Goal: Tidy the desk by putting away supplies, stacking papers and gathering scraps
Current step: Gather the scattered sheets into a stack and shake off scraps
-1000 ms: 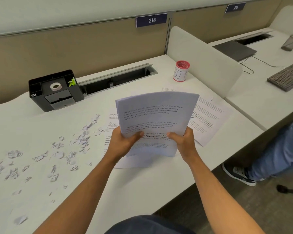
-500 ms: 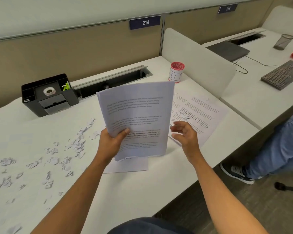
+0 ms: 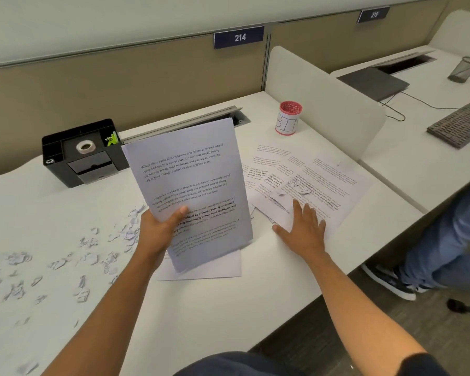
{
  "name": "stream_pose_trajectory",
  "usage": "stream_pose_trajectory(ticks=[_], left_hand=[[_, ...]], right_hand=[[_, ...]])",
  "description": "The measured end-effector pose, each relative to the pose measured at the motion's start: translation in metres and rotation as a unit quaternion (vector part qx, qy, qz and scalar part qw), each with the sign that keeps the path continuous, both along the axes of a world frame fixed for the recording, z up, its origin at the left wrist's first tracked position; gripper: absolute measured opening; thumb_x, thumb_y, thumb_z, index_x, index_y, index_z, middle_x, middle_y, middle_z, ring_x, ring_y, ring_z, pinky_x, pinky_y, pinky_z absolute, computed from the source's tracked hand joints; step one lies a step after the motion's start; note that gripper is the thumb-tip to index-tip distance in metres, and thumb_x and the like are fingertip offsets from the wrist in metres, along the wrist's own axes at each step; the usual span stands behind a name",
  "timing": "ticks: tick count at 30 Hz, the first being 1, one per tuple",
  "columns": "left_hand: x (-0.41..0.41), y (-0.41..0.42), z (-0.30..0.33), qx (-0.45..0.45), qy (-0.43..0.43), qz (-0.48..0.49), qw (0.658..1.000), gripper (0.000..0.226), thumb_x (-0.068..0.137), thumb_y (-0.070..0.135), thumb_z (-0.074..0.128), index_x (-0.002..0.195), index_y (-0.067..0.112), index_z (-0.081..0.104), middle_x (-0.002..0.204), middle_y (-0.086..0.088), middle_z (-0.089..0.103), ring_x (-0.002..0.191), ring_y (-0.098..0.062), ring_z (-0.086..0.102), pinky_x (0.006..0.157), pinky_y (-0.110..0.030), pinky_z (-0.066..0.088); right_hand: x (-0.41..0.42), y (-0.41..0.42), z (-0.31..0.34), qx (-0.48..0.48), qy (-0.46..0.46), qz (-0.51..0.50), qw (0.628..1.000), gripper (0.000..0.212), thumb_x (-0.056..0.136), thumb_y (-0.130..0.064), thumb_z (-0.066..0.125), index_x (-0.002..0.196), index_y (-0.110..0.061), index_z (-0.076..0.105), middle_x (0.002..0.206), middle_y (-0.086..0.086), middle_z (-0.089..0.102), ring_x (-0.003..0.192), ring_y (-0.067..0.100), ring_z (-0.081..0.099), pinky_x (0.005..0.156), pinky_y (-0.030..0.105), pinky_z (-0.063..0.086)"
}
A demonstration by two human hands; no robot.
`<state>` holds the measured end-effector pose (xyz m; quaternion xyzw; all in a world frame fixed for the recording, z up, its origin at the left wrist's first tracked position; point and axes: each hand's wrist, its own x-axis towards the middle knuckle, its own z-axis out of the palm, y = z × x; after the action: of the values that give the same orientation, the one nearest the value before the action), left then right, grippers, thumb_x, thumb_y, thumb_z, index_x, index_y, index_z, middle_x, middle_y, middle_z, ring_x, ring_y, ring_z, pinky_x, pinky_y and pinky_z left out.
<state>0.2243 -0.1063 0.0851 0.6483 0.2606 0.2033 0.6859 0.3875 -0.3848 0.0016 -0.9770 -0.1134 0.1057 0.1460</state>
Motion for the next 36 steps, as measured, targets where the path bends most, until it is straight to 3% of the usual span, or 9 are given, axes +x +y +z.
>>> stream_pose_trajectory(ticks=[6,13,15,17,21,24,27,31,36], left_hand=[[-0.003,0.006,-0.001,-0.004,-0.001,0.003,1.0,0.039,0.081,0.013,0.076,0.118,0.011,0.065,0.11,-0.004,0.073,0.099,-0.024,0.07,0.086,-0.05,0.057],[-0.003,0.005,0.002,-0.01,-0.01,0.001,1.0,0.04,0.081,0.013,0.075,0.12,0.011,0.064,0.11,-0.002,0.073,0.097,-0.022,0.071,0.082,-0.046,0.058],[-0.004,0.006,0.002,-0.014,-0.01,0.002,1.0,0.04,0.081,0.013,0.075,0.12,0.011,0.064,0.111,-0.003,0.073,0.098,-0.023,0.071,0.083,-0.047,0.058],[-0.004,0.008,0.002,-0.019,-0.009,0.005,1.0,0.038,0.081,0.012,0.075,0.118,0.012,0.065,0.11,-0.004,0.073,0.098,-0.024,0.071,0.083,-0.048,0.058],[-0.006,0.011,0.004,-0.035,-0.009,0.008,0.999,0.032,0.081,0.009,0.075,0.112,0.016,0.067,0.106,-0.001,0.075,0.095,-0.022,0.072,0.082,-0.045,0.058],[-0.008,0.013,0.006,-0.05,-0.011,0.01,0.999,0.034,0.081,0.009,0.074,0.114,0.015,0.066,0.106,0.0,0.075,0.095,-0.022,0.072,0.081,-0.044,0.058],[-0.01,0.015,0.009,-0.051,-0.013,0.01,0.999,0.033,0.081,0.009,0.074,0.112,0.017,0.067,0.105,0.001,0.075,0.095,-0.022,0.072,0.079,-0.042,0.059],[-0.014,0.02,0.011,-0.06,-0.015,0.008,0.998,0.033,0.082,0.009,0.074,0.113,0.017,0.067,0.105,0.0,0.075,0.094,-0.022,0.073,0.076,-0.039,0.06],[-0.02,0.027,0.009,-0.074,-0.001,0.002,0.997,0.033,0.082,0.006,0.073,0.113,0.013,0.067,0.104,-0.002,0.075,0.092,-0.024,0.073,0.074,-0.04,0.061]], right_hand=[[-0.001,0.002,-0.001,-0.04,-0.015,0.019,0.999,0.081,0.093,-0.066,0.032,0.155,-0.022,0.004,0.162,0.014,0.01,0.15,0.031,0.005,0.118,0.056,0.007],[0.002,0.0,0.0,-0.135,-0.057,0.07,0.987,0.066,0.099,-0.057,0.026,0.152,-0.019,0.017,0.154,0.012,0.034,0.144,0.032,0.028,0.108,0.055,0.031],[0.002,0.0,0.003,-0.137,-0.095,0.082,0.983,0.06,0.1,-0.051,0.033,0.148,-0.014,0.032,0.137,0.013,0.052,0.127,0.031,0.051,0.092,0.051,0.045],[0.001,0.001,0.002,-0.116,-0.144,0.124,0.975,0.049,0.098,-0.04,0.045,0.134,-0.006,0.051,0.105,0.013,0.066,0.088,0.029,0.068,0.063,0.04,0.054],[0.0,0.0,0.01,-0.089,-0.185,0.144,0.968,0.038,0.082,-0.01,0.076,0.116,0.0,0.065,0.074,0.008,0.065,0.048,0.021,0.059,0.037,0.024,0.032],[-0.003,0.004,0.021,-0.105,-0.167,0.129,0.972,0.051,0.078,0.009,0.068,0.127,0.001,0.057,0.09,0.012,0.069,0.063,0.026,0.067,0.047,0.03,0.048],[-0.008,0.008,0.029,-0.123,-0.149,0.108,0.975,0.041,0.091,0.007,0.043,0.129,-0.007,0.049,0.105,0.009,0.065,0.086,0.028,0.066,0.061,0.032,0.042],[-0.01,0.014,0.043,-0.114,-0.163,0.077,0.977,0.031,0.086,0.009,0.043,0.109,-0.007,0.057,0.095,0.009,0.066,0.081,0.029,0.064,0.058,0.029,0.034],[-0.014,0.028,0.065,0.027,-0.225,0.027,0.974,0.045,0.075,0.013,0.053,0.116,-0.004,0.065,0.091,0.017,0.07,0.074,0.04,0.065,0.061,0.037,0.048]])
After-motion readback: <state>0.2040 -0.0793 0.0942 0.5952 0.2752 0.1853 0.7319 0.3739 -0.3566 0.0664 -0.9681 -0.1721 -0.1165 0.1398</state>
